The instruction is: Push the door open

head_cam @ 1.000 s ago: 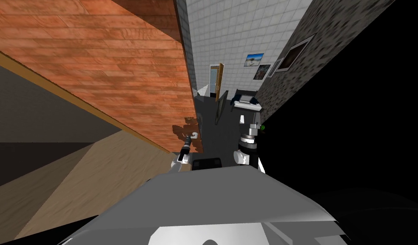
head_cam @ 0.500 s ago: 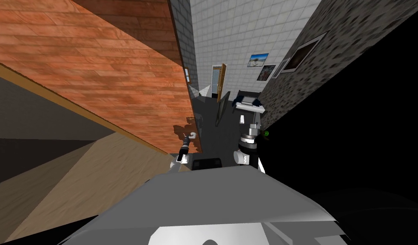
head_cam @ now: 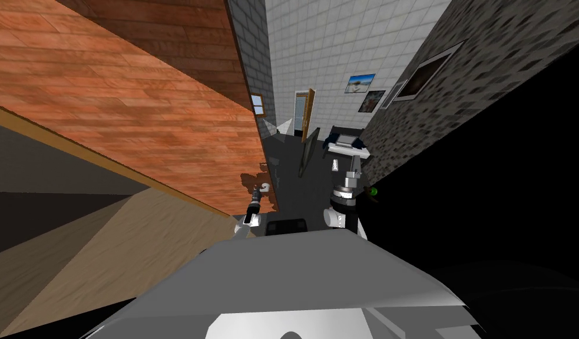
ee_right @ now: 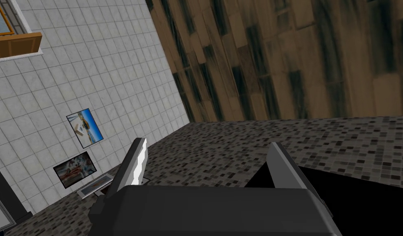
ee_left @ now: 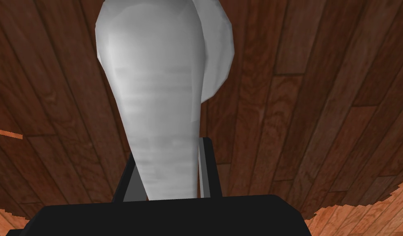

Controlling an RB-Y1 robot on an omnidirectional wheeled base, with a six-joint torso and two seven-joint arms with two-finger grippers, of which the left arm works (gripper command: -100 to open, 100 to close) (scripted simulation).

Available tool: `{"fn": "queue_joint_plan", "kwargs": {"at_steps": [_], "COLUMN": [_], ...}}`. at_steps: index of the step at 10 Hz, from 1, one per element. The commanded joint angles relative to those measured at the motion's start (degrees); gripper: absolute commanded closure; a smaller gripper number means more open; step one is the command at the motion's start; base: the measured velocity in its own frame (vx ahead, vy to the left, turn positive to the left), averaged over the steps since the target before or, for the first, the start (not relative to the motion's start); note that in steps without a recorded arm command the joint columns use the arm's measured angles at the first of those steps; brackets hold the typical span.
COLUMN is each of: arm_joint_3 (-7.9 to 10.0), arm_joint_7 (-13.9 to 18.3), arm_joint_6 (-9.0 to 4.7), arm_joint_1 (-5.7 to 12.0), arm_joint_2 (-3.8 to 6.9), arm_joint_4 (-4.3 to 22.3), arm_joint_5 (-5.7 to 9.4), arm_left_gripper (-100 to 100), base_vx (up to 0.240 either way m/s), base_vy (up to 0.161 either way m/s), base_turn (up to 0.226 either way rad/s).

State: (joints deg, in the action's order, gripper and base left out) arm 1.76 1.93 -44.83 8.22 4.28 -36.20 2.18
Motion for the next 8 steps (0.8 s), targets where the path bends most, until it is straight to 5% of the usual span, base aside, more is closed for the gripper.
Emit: {"fn": "queue_joint_plan", "kwargs": {"at_steps": [1,8], "arm_joint_3": [0.93,4.71], "arm_joint_7": [-0.3,-1.7], "arm_joint_6": [-0.23,-0.35], "arm_joint_1": [-0.02,-0.10], "arm_joint_2": [0.47,1.36], "arm_joint_4": [-0.6,-0.2], "arm_joint_5": [0.47,2.54], "arm_left_gripper": [100,100], "base_vx": [0.190,0.188], "base_vy": [-0.088,-0.065], "base_turn": [0.050,0.045]}}
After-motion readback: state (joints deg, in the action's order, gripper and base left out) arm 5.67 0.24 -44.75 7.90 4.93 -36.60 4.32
